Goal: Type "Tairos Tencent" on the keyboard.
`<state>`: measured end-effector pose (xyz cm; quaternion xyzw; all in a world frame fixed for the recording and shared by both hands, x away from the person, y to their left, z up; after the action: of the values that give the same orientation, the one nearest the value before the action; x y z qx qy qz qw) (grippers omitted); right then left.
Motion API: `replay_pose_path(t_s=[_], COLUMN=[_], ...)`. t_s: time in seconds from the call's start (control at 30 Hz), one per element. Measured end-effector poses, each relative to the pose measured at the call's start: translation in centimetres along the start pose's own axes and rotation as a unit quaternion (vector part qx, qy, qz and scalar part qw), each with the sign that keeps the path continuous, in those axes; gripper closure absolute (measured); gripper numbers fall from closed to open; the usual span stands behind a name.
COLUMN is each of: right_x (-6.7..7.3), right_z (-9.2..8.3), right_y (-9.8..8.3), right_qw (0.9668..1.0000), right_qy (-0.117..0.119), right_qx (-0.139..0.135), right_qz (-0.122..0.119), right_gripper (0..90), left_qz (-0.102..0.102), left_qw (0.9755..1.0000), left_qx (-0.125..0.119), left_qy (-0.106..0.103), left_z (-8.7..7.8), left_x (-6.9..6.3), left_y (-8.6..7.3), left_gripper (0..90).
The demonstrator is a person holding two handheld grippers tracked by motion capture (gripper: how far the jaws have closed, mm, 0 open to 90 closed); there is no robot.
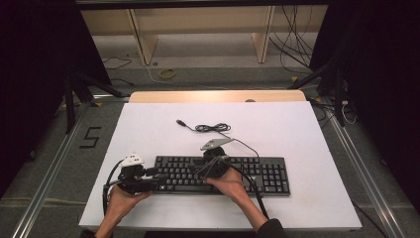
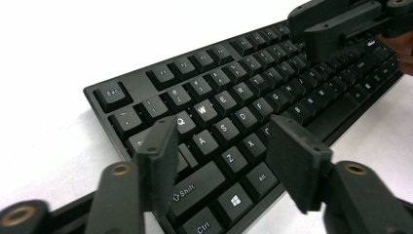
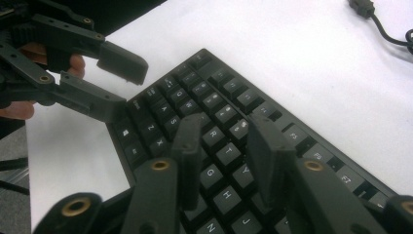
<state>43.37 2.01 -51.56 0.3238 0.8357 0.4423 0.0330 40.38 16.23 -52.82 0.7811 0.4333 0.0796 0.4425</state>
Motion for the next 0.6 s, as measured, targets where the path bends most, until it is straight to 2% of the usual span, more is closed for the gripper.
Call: replay_pose_path(t_s=[0.37,0.6], right_x=[0.2,0.5], right_z=[-1.0,-1.8], right_y=[-0.2,-0.5], right_qw=[1.0,0.9999], right_qy=[0.006,0.008], right_qx=[-0.006,-0.012], right_qz=[0.0,-0.005], right_gripper=[52.7,47.8], left_qz=[0.0,0.0], left_qw=[0.9999,0.9999], left_qx=[-0.012,-0.015], left_qy=[-0.004,-0.004], left_z=[0.1,0.5], left_x=[-0.1,0.0], left_y=[0.9,1.7], left_gripper=[33.1,32.3])
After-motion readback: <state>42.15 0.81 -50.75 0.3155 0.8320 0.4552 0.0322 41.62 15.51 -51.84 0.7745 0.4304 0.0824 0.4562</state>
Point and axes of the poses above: each handheld gripper's, and its own axes: z roughly forward along the jaws, y roughly out of its top, x roughly to its left, the point moved 10 cm from there along z, roughly forward along the jaws, and after that the axes turned 1 degree about -y, right-handed, at the moved point
